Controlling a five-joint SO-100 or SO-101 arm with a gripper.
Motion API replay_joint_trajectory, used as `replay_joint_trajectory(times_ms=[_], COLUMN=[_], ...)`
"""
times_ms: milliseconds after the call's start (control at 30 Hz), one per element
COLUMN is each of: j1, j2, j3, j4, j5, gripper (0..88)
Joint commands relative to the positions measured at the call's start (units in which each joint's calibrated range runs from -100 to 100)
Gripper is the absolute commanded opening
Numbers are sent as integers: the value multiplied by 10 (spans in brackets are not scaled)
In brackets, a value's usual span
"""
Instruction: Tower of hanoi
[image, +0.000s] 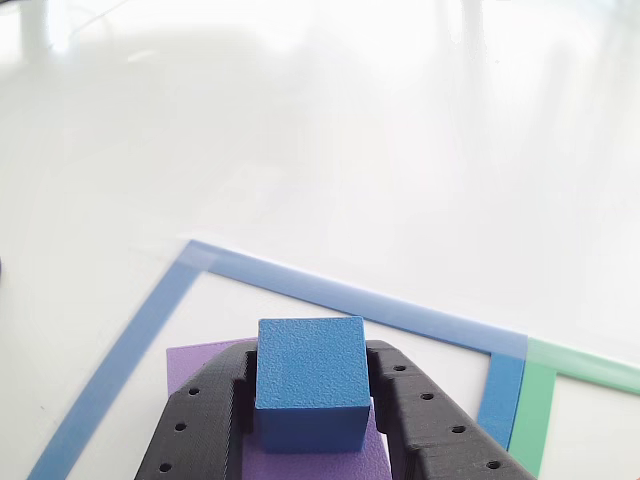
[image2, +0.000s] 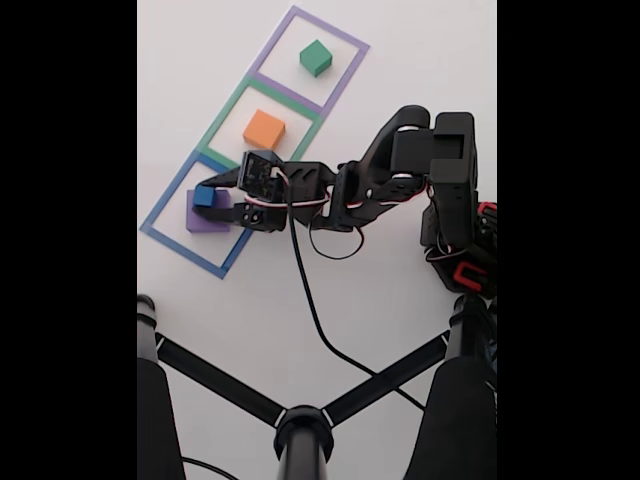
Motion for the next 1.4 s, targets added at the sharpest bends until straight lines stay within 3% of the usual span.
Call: replay_joint_trajectory(times_ms=[0,233,433,833,1100,1233,1367], j1=[-2,2,3,74,137,153,178], j2=[-16,-105,-247,-470,-518,-507,-493], j3=[-5,-4,-26,-163,-445,-565,-649], j4=[-8,73,225,675,1141,1256,1344], j5=[4,4,4,4,4,2,-40], gripper=[47,46,50,49,48,49,51])
